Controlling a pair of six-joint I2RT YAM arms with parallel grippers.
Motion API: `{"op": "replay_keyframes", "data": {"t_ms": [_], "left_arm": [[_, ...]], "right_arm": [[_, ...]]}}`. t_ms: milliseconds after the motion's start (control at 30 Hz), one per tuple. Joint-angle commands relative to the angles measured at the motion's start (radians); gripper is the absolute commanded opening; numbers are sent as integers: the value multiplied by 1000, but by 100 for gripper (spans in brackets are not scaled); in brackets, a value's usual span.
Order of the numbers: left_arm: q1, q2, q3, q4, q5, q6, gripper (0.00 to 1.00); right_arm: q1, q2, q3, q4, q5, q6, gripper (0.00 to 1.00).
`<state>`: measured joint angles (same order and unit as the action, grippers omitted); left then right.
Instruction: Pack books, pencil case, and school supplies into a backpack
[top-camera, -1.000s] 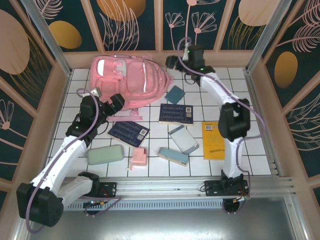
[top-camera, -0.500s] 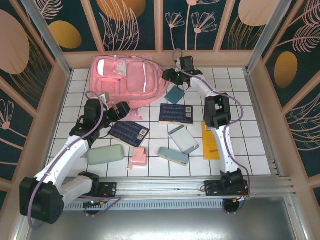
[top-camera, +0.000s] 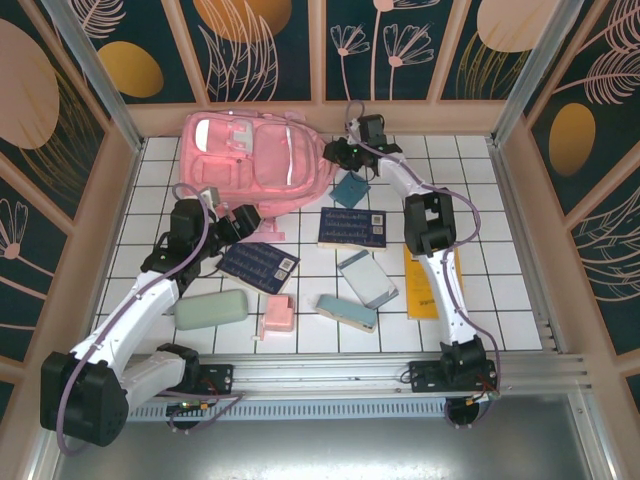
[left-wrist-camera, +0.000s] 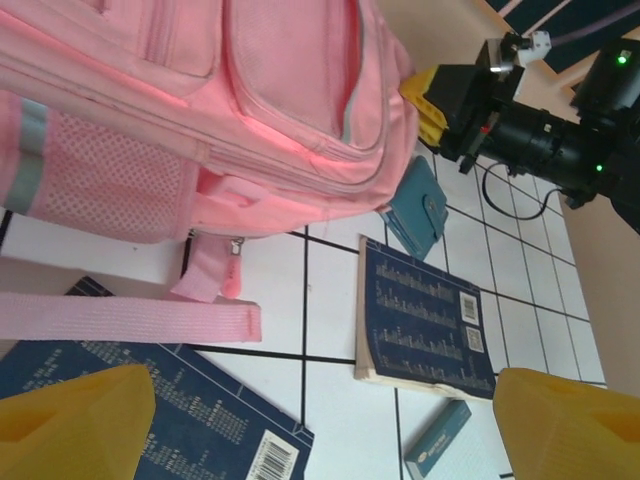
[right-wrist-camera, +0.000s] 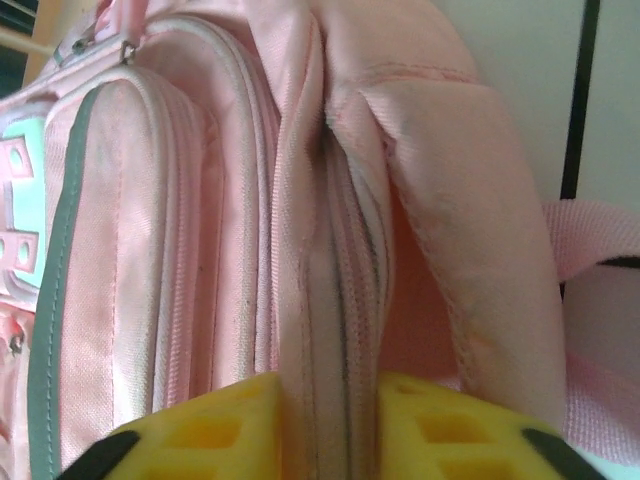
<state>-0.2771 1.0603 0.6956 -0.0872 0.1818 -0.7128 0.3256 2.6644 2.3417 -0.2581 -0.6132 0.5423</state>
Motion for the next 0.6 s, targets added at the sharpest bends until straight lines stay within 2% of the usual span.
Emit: {"op": "replay_keyframes", "data": {"t_ms": [0, 67, 300, 433, 567], "left_arm": [[0, -13, 36, -74, -122, -12, 90], [0, -17, 59, -119, -165, -8, 91], [-1, -35, 59, -170, -186, 0, 90], [-1, -14, 59, -179, -149, 36, 82], [-1, 10, 85, -200, -136, 63, 79]], "right_arm": [[28, 17, 65, -44, -42, -5, 9], [35, -19, 74, -61, -26, -24, 0], [42, -198, 61, -59, 1, 2, 0], [51, -288, 56, -48, 7, 48, 0], [59, -337, 53, -40, -14, 104, 0]]}}
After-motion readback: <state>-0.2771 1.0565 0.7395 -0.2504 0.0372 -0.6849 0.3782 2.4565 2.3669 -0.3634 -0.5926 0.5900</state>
